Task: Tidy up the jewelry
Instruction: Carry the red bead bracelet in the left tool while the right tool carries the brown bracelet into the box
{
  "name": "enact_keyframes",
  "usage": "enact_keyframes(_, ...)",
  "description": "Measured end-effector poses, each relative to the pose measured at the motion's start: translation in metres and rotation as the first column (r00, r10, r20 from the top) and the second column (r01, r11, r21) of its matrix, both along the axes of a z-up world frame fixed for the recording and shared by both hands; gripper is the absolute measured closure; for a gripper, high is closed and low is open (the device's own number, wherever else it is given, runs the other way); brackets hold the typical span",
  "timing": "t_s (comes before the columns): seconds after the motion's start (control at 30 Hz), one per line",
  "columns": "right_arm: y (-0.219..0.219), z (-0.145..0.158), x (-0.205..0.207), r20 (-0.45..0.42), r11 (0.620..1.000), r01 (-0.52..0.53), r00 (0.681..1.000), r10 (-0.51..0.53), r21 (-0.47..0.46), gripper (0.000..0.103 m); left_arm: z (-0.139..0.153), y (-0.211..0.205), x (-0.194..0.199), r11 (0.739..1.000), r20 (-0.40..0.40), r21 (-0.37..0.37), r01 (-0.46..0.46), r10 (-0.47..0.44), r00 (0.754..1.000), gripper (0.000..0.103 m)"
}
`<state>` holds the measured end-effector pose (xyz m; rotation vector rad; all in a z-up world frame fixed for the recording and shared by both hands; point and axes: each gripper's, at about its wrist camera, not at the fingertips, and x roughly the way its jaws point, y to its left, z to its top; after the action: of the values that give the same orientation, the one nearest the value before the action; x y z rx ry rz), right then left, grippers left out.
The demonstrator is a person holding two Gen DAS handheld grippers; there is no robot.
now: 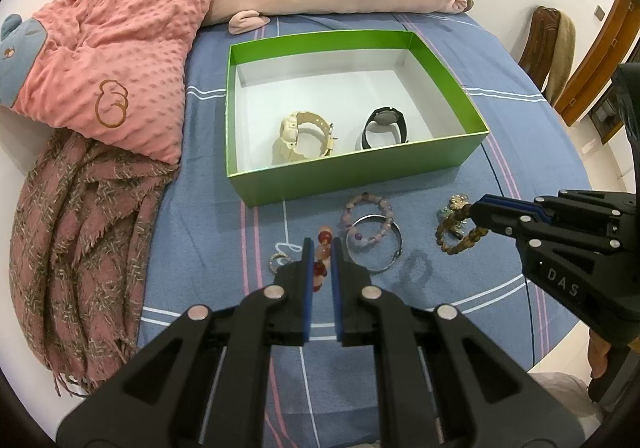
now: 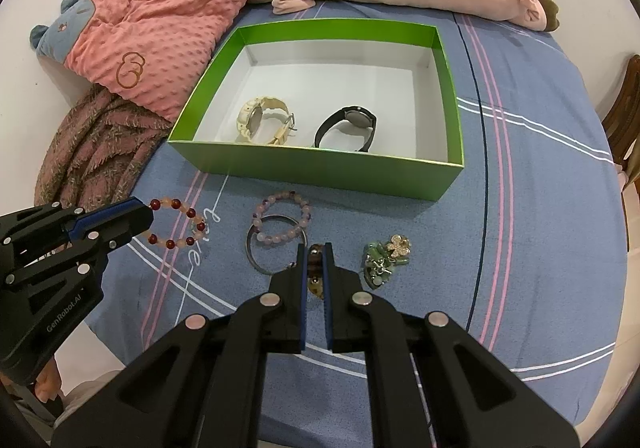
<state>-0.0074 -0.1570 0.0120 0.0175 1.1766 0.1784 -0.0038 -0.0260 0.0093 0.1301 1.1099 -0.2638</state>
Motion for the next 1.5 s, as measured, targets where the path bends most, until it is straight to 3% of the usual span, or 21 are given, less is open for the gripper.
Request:
enact_keyframes(0.5, -0.002, -0.001, 0.004, -0.011, 1.000, 0.009, 1.000, -0.009, 0.015, 0.097, -0.004, -0.005, 0.006, 1.000, -0.022, -0.013, 0.027, -0.028, 0.999, 0.095)
enact_keyframes(0.9, -0.013, 0.071, 0.049, 0.176, 1.000, 0.010, 0.984, -0.012, 0.014, 0.097, 0.041, -0.012, 0.051, 0.999, 0.093, -0.039, 0.037, -0.033, 0.995, 0.095)
enact_keyframes(1.17, -0.010, 0.093, 0.090, 0.244, 1.000, -0.010, 0.970, 0.002, 0.030, 0.097, 0.060, -0.009, 0.091, 0.999, 0.141, -0.043, 0.002, 0.004, 0.990, 0.095)
enact_keyframes(1.33, -0.009, 0.089, 0.118, 0.237, 0.999, -0.013, 0.972, 0.006, 0.030, 0.097, 0.057, -0.008, 0.119, 0.998, 0.131, -0.052, -0.022, 0.028, 0.991, 0.095)
enact_keyframes(1.5, -0.010, 0.057, 0.150, 0.172, 0.999, -0.017, 0.985, 0.011, 0.037, 0.097, 0.035, -0.018, 0.145, 0.998, 0.095, -0.057, -0.014, 0.020, 0.995, 0.095)
